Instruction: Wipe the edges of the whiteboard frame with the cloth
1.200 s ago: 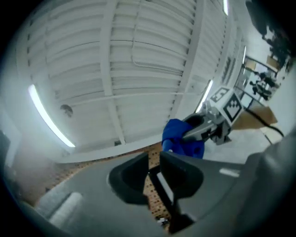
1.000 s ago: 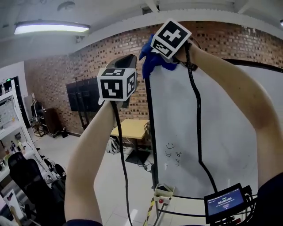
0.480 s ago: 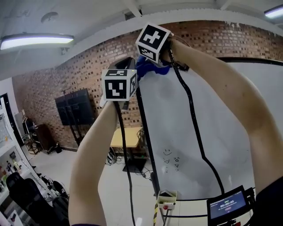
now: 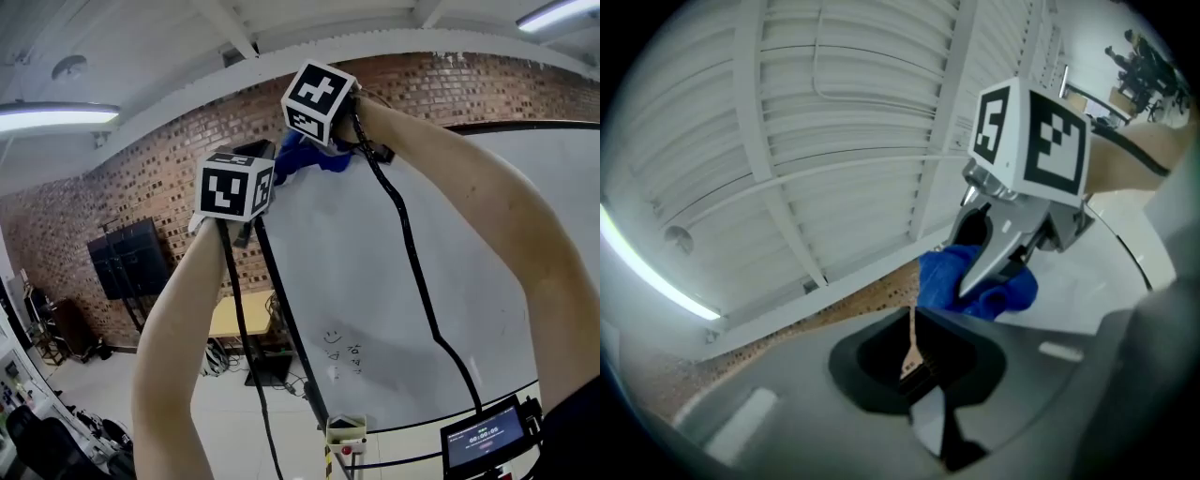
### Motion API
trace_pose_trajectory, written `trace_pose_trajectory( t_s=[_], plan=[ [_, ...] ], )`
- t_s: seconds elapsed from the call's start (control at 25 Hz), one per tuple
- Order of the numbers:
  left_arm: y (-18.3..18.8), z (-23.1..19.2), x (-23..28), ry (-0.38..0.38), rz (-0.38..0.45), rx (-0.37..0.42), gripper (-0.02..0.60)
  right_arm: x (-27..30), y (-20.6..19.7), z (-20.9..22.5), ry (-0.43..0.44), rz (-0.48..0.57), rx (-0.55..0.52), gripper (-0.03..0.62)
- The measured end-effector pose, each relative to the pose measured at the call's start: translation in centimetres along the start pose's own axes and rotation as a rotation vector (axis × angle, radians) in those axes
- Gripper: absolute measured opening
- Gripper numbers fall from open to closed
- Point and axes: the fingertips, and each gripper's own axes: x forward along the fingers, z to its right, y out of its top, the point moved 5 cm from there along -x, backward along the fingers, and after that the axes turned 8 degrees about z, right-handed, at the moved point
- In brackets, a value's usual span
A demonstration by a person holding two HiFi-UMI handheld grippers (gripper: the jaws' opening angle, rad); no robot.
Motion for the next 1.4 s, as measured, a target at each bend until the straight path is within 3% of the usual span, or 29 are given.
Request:
trace_pose_trajectory(
  t_s=[0.48,0.68,1.4],
  plan=[
    [4.5,7.7,2.9,-0.120,0.053,0.004,0.018,-6.5,-6.6,4.6,-0.086,-0.064,0.070,0.190],
    [6.0,12.5,5.5,-0.165,0.038,0.072,0.018,-9.6,-10.4,7.7,-0.105,-0.070,0.103,0.190],
    [13.8,26.0,10.8,-0.202,0.043,0.113,0.018,-19.8,-21.3,16.2,-0.144,-0.082,0.140,0.190]
  ],
)
